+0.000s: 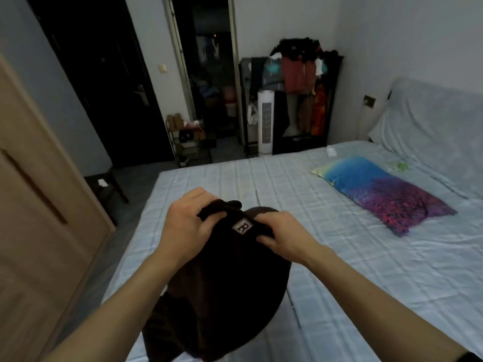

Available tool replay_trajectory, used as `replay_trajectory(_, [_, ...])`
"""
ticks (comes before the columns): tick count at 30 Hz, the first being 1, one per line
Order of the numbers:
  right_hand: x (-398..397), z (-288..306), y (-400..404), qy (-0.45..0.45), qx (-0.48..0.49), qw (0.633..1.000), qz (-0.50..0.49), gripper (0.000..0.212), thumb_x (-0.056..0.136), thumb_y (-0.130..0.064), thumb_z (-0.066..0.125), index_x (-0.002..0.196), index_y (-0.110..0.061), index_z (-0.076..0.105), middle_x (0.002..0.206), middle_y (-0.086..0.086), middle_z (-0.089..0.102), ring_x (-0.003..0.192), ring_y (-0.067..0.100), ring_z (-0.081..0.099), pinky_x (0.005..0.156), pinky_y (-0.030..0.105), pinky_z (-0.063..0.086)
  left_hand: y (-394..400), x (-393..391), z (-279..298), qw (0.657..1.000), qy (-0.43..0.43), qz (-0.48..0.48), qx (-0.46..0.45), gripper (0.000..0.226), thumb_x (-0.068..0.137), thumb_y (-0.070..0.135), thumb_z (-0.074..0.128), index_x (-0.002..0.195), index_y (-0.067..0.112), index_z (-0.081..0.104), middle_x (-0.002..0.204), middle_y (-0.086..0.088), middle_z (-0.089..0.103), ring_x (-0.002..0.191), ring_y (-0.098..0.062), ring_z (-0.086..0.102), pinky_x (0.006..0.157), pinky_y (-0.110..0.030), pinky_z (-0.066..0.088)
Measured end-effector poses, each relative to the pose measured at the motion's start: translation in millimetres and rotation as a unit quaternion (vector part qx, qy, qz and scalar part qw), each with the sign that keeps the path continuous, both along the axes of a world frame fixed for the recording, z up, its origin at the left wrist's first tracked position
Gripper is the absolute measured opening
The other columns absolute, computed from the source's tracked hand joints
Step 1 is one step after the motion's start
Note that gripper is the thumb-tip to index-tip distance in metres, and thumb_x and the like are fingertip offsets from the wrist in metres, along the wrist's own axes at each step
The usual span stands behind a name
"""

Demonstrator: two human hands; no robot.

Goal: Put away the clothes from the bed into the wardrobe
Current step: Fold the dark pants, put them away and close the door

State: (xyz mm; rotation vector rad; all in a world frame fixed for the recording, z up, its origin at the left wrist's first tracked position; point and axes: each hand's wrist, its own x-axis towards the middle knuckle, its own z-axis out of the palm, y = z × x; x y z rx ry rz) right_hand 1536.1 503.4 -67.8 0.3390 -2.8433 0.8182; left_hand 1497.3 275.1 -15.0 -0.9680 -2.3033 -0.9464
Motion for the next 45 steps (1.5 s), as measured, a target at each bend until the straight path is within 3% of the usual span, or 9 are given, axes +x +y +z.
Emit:
replay_trajectory(5, [21.6, 15.7, -26.6, -0.048, 0.073, 0.995, -0.055, 0.019, 0.085, -0.033, 0.069, 0.098, -0.021, 0.065, 0.094, 0.000, 0.069, 0.093, 0.020, 0.065, 0.078, 0.038, 0.054, -30.0, 14.0, 20.6, 0.998, 0.063, 0.028, -0.007, 0.012, 0.082, 0.011, 0.080, 0.088, 0.016, 0.071, 0.083, 0.008, 0.060, 0.079, -0.012, 0.058, 0.072, -0.035, 0.050])
replay_trajectory(16, [64.8, 38.9, -55.8, -0.145, 0.198, 0.947, -0.209, 0.071, 0.075, -0.084, 0.054, 0.091, -0.015, 0.058, 0.085, -0.001, 0.056, 0.076, 0.019, 0.057, 0.059, 0.030, 0.044, -66.7, 44.6, 23.7, 0.985, 0.133, 0.112, 0.001, 0.011, 0.082, 0.012, 0.080, 0.089, 0.012, 0.072, 0.084, 0.004, 0.063, 0.078, -0.012, 0.057, 0.069, -0.033, 0.051])
replay_trajectory(20, [80.0, 26.4, -41.5, -0.233, 0.207, 0.929, -0.199, 0.086, 0.072, -0.090, 0.046, 0.111, -0.015, 0.060, 0.111, 0.005, 0.064, 0.098, 0.025, 0.063, 0.072, 0.034, 0.047, -79.8, 47.1, 31.9, 0.977, 0.114, 0.157, 0.086, 0.010, 0.083, 0.010, 0.079, 0.088, 0.011, 0.070, 0.085, 0.003, 0.063, 0.079, -0.013, 0.058, 0.073, -0.027, 0.047])
replay_trajectory(24, [86.9, 6.3, -35.9, -0.189, 0.107, 0.967, -0.132, 0.094, 0.074, -0.074, 0.066, 0.147, -0.024, 0.036, 0.143, 0.003, 0.050, 0.127, 0.021, 0.052, 0.097, 0.034, 0.047, -80.0, 53.9, 48.8, 0.980, 0.114, 0.128, 0.096, 0.008, 0.085, 0.013, 0.077, 0.090, 0.012, 0.071, 0.086, 0.005, 0.063, 0.080, -0.009, 0.058, 0.075, -0.026, 0.048])
replay_trajectory(28, [78.9, 6.1, -52.2, -0.064, -0.064, 0.995, -0.051, 0.091, 0.077, -0.052, 0.078, 0.150, -0.038, 0.026, 0.148, -0.008, 0.039, 0.129, 0.007, 0.043, 0.104, 0.021, 0.033, -73.4, 58.9, 47.9, 0.985, 0.116, 0.102, 0.074, 0.009, 0.084, 0.014, 0.078, 0.090, 0.013, 0.072, 0.086, 0.005, 0.064, 0.081, -0.013, 0.061, 0.074, -0.036, 0.052])
replay_trajectory(32, [66.1, 3.3, -57.9, -0.023, -0.149, 0.988, -0.035, 0.093, 0.077, -0.048, 0.080, 0.150, -0.043, 0.023, 0.146, -0.014, 0.036, 0.126, -0.001, 0.038, 0.108, 0.027, 0.040, -78.2, 60.5, 50.6, 0.988, 0.114, 0.080, 0.067, 0.010, 0.082, 0.010, 0.079, 0.088, 0.011, 0.071, 0.085, 0.005, 0.063, 0.080, -0.013, 0.061, 0.074, -0.036, 0.052])
replay_trajectory(36, [51.8, 12.3, -52.7, -0.010, -0.163, 0.986, 0.015, 0.087, 0.079, -0.045, 0.079, 0.148, -0.047, 0.028, 0.149, -0.014, 0.030, 0.134, -0.001, 0.032, 0.102, 0.011, 0.031, -83.2, 64.3, 60.9, 0.992, 0.091, 0.046, 0.080, 0.014, 0.079, 0.006, 0.081, 0.086, 0.014, 0.071, 0.084, 0.008, 0.064, 0.081, -0.008, 0.062, 0.077, -0.016, 0.046])
replay_trajectory(40, [36.0, 16.8, -48.4, -0.043, -0.139, 0.987, 0.062, 0.063, 0.075, -0.050, 0.079, 0.126, -0.056, 0.043, 0.155, -0.013, 0.022, 0.145, 0.004, 0.020, 0.116, 0.030, 0.028, -86.3, 66.7, 64.8, 0.992, 0.067, 0.028, 0.107, 0.017, 0.078, 0.004, 0.081, 0.084, 0.016, 0.072, 0.083, 0.006, 0.066, 0.080, -0.013, 0.064, 0.075, -0.018, 0.047])
replay_trajectory(45, [25.7, 4.0, -45.7, -0.052, -0.145, 0.987, 0.048, 0.053, 0.064, -0.063, 0.078, 0.108, -0.038, 0.062, 0.138, -0.018, 0.044, 0.127, 0.000, 0.045, 0.108, 0.032, 0.042, -91.1, 62.7, 59.8, 0.990, 0.053, 0.060, 0.117, 0.016, 0.078, 0.005, 0.081, 0.084, 0.017, 0.073, 0.083, 0.005, 0.066, 0.079, -0.014, 0.064, 0.076, -0.020, 0.047])
